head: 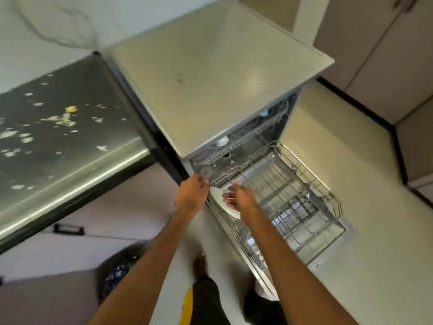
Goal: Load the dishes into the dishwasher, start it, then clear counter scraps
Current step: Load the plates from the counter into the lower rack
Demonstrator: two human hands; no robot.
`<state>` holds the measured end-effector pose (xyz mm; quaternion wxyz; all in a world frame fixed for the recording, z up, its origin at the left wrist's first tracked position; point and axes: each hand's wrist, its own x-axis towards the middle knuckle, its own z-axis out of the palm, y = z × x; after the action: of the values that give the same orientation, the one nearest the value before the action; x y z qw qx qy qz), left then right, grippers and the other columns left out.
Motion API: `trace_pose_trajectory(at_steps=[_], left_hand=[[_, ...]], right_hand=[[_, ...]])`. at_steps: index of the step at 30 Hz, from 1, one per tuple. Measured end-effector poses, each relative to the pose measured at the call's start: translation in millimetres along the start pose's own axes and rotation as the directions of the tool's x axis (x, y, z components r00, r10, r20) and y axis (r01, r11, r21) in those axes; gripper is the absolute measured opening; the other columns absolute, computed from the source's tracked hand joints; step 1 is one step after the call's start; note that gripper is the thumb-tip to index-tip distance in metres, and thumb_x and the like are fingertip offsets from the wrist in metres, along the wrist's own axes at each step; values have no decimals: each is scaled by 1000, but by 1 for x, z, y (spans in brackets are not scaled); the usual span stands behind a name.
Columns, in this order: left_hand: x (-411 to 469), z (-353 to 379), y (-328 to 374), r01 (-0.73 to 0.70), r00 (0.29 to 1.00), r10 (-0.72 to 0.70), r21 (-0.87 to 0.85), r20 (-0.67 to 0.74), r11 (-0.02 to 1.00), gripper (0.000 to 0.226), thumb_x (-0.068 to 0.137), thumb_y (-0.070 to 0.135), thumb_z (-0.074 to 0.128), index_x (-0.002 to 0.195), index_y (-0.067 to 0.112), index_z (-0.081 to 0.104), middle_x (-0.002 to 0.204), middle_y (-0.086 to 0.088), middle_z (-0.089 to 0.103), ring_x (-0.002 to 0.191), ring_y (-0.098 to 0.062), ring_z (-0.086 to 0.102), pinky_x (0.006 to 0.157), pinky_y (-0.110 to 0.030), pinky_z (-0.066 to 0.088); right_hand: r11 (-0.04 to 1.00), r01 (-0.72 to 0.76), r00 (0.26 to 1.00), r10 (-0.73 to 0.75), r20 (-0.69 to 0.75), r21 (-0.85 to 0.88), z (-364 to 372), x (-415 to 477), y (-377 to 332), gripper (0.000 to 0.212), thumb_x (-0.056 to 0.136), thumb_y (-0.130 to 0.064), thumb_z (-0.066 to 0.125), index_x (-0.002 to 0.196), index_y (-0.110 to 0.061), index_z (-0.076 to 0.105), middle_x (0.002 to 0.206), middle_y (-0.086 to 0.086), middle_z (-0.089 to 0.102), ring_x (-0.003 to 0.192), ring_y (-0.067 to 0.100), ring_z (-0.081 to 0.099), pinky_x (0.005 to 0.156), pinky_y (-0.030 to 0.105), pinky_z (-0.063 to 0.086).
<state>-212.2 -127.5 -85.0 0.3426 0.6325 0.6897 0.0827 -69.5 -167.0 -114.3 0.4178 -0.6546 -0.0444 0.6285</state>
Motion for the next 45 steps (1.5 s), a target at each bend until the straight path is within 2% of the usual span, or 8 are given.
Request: trace_pose_trajectory(at_steps=[4, 9, 12, 19, 27, 32, 36, 45], left_hand=[[-45, -80, 21, -33, 981, 31, -5, -193, 999, 20, 99, 37, 48, 99, 25, 64, 90, 2, 71, 81, -20, 66, 75, -37, 55], [-89, -196, 1, 24, 892, -47, -57, -449, 998, 23, 97, 40, 50, 100, 24, 67, 93, 2, 73, 89, -23, 66, 78, -35, 53], [-115, -264, -38, 41, 816, -88, -94, -572, 995, 26, 98, 38, 52, 103, 21, 70, 94, 1, 74, 89, -21, 68, 77, -33, 52], [-185, -372, -200, 182, 644, -291, -228, -707, 957, 21, 96, 37, 55, 97, 22, 69, 89, 5, 73, 82, -16, 68, 73, -31, 53], [-243, -421, -350, 387, 508, -482, -311, -714, 868, 19, 97, 34, 55, 109, 24, 66, 103, 5, 72, 95, -16, 67, 76, -27, 45], [-241, -429, -409, 399, 504, -520, -349, -689, 848, 20, 98, 34, 55, 114, 23, 61, 105, 7, 70, 86, -7, 64, 83, -31, 55], [-224, -424, -444, 460, 466, -565, -359, -681, 812, 36, 96, 36, 59, 128, 22, 54, 118, 5, 64, 103, -9, 62, 91, -30, 54], [-200, -398, -496, 787, 344, -735, -247, -584, 565, 37, 96, 24, 57, 132, 17, 47, 132, -3, 49, 118, -19, 50, 93, -32, 49]], right_hand=[[987, 133, 980, -117, 163, -92, 55, -82, -45, 32, 107, -23, 41, 86, -5, 58, 64, 9, 61, 54, 18, 53, 54, 27, 41], [945, 256, 920, -173, 353, -205, 145, -152, -71, 28, 106, -26, 44, 97, -6, 63, 74, 10, 69, 63, 18, 63, 59, 25, 49], [908, 333, 872, -193, 450, -255, 204, -185, -66, 27, 105, -25, 46, 97, -6, 65, 70, 8, 71, 56, 14, 66, 52, 22, 52], [834, 425, 753, -111, 648, -351, 357, -256, 5, 27, 105, -20, 46, 102, -3, 67, 82, 12, 73, 71, 22, 67, 66, 31, 51], [764, 424, 672, 94, 734, -486, 486, -295, 117, 24, 104, -17, 47, 107, -1, 65, 79, 10, 72, 68, 19, 65, 64, 29, 52], [707, 433, 642, 193, 742, -559, 533, -297, 152, 22, 104, -16, 48, 106, -1, 65, 87, 13, 73, 72, 20, 67, 68, 29, 56], [647, 447, 640, 251, 727, -617, 579, -283, 163, 22, 104, -17, 49, 106, -2, 65, 83, 11, 73, 67, 18, 66, 63, 26, 55], [442, 532, 540, 481, 691, -722, 689, -260, 206, 22, 104, -21, 49, 105, -7, 65, 95, 12, 74, 77, 19, 68, 72, 31, 54]])
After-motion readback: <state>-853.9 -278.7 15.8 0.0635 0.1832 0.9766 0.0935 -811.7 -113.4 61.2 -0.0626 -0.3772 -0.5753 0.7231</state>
